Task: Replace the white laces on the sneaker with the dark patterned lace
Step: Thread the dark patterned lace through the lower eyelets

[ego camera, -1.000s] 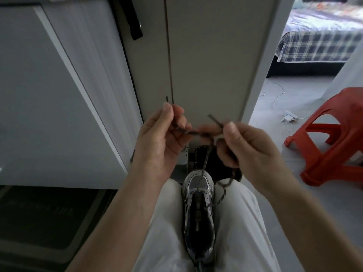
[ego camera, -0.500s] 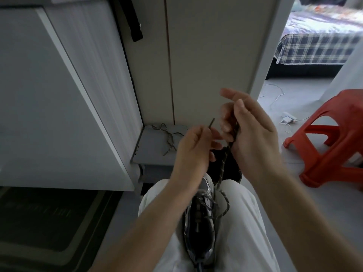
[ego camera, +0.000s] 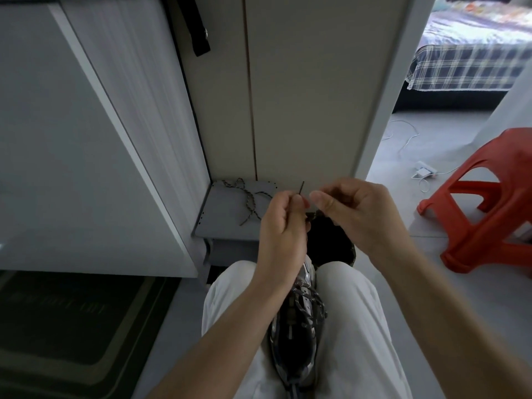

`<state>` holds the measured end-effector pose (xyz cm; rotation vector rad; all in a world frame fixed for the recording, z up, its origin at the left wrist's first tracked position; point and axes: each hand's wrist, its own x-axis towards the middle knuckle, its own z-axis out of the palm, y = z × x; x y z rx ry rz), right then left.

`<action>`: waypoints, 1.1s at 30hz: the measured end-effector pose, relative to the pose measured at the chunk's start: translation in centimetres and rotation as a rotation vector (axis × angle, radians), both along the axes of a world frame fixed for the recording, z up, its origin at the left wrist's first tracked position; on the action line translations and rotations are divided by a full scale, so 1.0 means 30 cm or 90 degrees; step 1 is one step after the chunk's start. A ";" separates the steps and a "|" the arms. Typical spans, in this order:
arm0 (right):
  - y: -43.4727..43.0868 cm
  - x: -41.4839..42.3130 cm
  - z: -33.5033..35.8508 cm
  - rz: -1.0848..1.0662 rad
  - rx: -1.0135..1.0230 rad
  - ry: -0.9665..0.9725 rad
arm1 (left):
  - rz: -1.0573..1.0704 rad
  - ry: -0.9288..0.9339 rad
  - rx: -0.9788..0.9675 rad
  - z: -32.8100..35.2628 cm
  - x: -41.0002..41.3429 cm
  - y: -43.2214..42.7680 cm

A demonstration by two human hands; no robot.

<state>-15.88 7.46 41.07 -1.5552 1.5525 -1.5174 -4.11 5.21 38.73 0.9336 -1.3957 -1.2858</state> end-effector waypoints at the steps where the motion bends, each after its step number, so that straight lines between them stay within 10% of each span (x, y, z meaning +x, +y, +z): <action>1: -0.002 -0.003 -0.002 -0.017 -0.011 0.007 | -0.016 0.002 -0.001 -0.002 0.000 0.002; 8: -0.024 0.003 -0.026 -0.057 0.019 0.194 | -0.136 -0.057 -0.010 0.008 0.033 -0.027; 13: 0.023 0.100 -0.148 0.291 0.107 -0.161 | -0.118 0.219 0.216 0.082 0.034 -0.075; 18: 0.120 0.108 -0.438 0.193 0.321 0.103 | -0.122 0.549 0.258 0.252 0.147 -0.182; 28: 0.070 0.036 -0.568 -0.026 0.274 0.240 | -0.268 0.651 0.287 0.370 0.132 -0.108; 33: 0.075 0.008 -0.545 0.183 0.302 0.255 | -0.272 0.677 0.310 0.379 0.146 -0.100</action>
